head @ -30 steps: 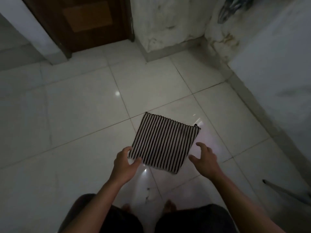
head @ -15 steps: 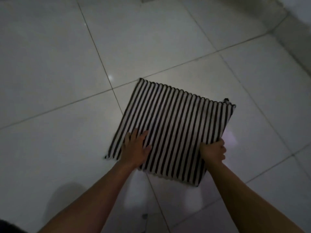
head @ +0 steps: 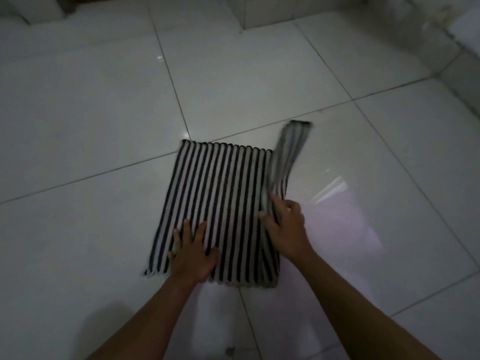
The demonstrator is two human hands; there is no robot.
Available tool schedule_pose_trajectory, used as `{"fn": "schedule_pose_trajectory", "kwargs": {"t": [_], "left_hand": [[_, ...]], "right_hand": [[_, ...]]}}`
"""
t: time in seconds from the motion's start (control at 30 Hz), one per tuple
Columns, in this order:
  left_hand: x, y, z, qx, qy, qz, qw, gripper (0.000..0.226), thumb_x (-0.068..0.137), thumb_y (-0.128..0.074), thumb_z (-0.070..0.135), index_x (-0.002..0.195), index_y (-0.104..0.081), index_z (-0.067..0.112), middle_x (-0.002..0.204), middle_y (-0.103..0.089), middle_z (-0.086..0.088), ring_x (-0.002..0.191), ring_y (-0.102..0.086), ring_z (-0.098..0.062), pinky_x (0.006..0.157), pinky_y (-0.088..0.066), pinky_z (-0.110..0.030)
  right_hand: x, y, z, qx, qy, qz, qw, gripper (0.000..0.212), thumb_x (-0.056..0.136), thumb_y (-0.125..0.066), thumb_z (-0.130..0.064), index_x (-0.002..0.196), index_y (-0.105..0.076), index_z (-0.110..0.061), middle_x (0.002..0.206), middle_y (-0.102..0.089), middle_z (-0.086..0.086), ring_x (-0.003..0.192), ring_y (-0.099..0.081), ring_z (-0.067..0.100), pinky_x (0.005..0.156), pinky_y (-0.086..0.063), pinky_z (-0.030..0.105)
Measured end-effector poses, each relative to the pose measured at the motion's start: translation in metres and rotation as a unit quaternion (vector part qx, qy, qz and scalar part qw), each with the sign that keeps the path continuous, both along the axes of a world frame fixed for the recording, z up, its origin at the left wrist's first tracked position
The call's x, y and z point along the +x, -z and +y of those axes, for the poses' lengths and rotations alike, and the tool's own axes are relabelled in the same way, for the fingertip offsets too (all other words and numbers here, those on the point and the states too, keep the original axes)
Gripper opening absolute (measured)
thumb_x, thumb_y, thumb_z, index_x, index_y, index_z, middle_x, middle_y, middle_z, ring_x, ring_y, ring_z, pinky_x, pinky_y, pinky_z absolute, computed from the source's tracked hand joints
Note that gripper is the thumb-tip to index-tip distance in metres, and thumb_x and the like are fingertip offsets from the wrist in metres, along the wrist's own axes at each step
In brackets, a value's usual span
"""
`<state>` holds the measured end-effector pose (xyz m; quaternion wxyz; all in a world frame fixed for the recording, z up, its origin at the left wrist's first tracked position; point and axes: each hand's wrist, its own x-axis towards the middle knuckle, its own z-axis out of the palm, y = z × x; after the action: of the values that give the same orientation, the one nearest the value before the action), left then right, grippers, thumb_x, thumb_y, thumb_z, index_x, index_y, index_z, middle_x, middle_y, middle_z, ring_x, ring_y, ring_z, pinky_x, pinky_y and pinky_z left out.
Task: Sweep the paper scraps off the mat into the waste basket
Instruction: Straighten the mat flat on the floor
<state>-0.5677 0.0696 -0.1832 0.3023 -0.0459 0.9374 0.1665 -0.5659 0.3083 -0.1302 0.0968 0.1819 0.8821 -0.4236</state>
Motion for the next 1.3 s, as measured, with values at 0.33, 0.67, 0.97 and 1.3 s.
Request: {"fn": "schedule_pose_trajectory", "kwargs": {"t": [0.33, 0.67, 0.97, 1.3], "left_hand": [[0.013, 0.003, -0.027, -0.005, -0.026, -0.017, 1.000, 0.082, 0.095, -0.042, 0.064, 0.158, 0.005, 0.039, 0.165, 0.022, -0.001, 0.151, 0.021, -0.033, 0.119, -0.016, -0.064], [-0.002, 0.007, -0.075, -0.037, -0.077, -0.047, 0.995, 0.082, 0.096, -0.031, 0.068, 0.156, 0.016, 0.038, 0.163, 0.028, 0.001, 0.148, 0.026, -0.038, 0.121, -0.005, -0.060], [-0.015, -0.003, -0.086, -0.076, -0.154, -0.031, 0.985, 0.073, 0.101, -0.031, 0.051, 0.158, 0.011, 0.034, 0.165, 0.023, -0.002, 0.151, 0.017, -0.037, 0.118, -0.006, -0.067], [-0.028, -0.004, -0.103, -0.069, -0.114, -0.093, 0.987, 0.103, 0.070, -0.019, 0.096, 0.146, 0.031, 0.048, 0.154, 0.045, 0.006, 0.146, 0.033, -0.036, 0.112, 0.002, -0.076]], "right_hand": [[0.017, 0.033, -0.036, 0.023, -0.009, -0.097, 0.995, 0.065, 0.092, -0.057, -0.054, 0.143, -0.031, -0.023, 0.130, -0.046, 0.009, 0.115, -0.052, 0.031, 0.095, -0.049, 0.048], [-0.025, 0.007, 0.011, 0.082, 0.040, 0.104, 0.990, 0.011, 0.096, -0.056, -0.022, 0.104, -0.049, -0.019, 0.092, -0.061, 0.005, 0.079, -0.059, 0.024, 0.066, -0.044, 0.033], [-0.002, 0.044, 0.015, 0.201, -0.037, -0.051, 0.978, 0.065, 0.090, -0.060, -0.049, 0.144, -0.037, -0.020, 0.150, -0.036, 0.019, 0.133, -0.038, 0.045, 0.105, -0.038, 0.060], [-0.022, 0.064, -0.040, 0.245, -0.194, -0.061, 0.948, 0.081, 0.084, -0.024, -0.076, 0.156, -0.018, -0.038, 0.166, -0.009, 0.009, 0.150, -0.008, 0.042, 0.116, -0.011, 0.068]]}}
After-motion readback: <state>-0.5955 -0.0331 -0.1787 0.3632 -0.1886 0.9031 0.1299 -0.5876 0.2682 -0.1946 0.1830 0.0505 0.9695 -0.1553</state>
